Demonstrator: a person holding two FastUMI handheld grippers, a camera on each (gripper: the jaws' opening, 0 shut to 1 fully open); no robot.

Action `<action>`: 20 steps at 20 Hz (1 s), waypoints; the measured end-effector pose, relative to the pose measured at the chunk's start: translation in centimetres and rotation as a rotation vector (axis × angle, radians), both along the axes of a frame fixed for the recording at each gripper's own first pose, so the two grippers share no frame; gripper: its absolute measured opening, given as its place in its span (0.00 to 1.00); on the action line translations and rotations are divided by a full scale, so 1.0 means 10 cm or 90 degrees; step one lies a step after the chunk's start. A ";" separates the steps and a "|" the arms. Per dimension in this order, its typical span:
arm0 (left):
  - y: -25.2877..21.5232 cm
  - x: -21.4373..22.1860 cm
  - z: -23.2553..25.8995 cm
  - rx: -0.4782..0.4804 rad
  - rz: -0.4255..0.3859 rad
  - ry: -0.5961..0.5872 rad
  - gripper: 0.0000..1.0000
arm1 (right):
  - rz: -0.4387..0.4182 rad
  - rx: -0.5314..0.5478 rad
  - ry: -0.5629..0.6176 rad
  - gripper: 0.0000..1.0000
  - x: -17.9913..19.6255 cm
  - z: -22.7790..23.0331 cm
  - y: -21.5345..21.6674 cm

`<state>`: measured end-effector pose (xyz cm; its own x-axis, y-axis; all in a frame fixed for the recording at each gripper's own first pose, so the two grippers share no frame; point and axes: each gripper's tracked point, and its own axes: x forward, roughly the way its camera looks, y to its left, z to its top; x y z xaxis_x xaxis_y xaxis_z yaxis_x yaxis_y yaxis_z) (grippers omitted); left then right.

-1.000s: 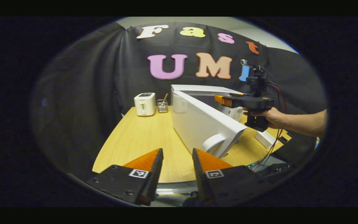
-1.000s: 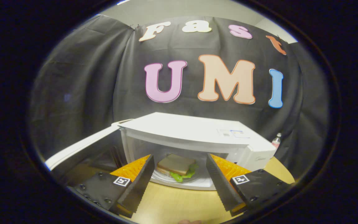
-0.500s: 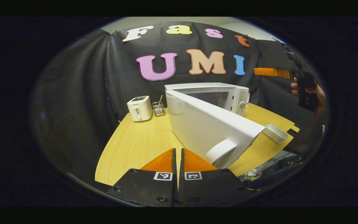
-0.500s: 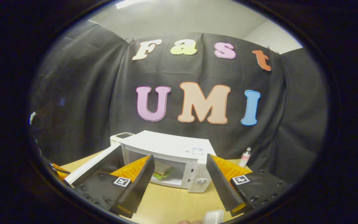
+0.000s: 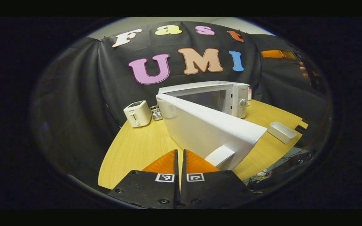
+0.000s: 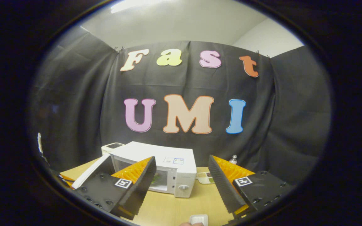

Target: Open the microwave oven with the left hand, put the food in, and close the microwave oven.

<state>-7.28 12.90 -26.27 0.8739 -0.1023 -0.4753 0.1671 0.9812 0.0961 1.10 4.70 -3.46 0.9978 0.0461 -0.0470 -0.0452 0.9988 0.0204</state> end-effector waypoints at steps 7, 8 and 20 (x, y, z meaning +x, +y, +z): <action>-0.58 0.18 0.03 -0.008 0.000 -0.002 0.01 | 0.015 0.016 -0.023 0.96 0.07 0.24 -0.38; -0.66 0.22 0.03 -0.010 0.000 -0.002 0.00 | 0.016 0.016 -0.025 0.96 0.08 0.27 -0.45; -1.38 0.94 0.05 -0.045 -0.007 -0.011 0.00 | -0.006 0.030 -0.044 0.96 0.10 0.50 -1.09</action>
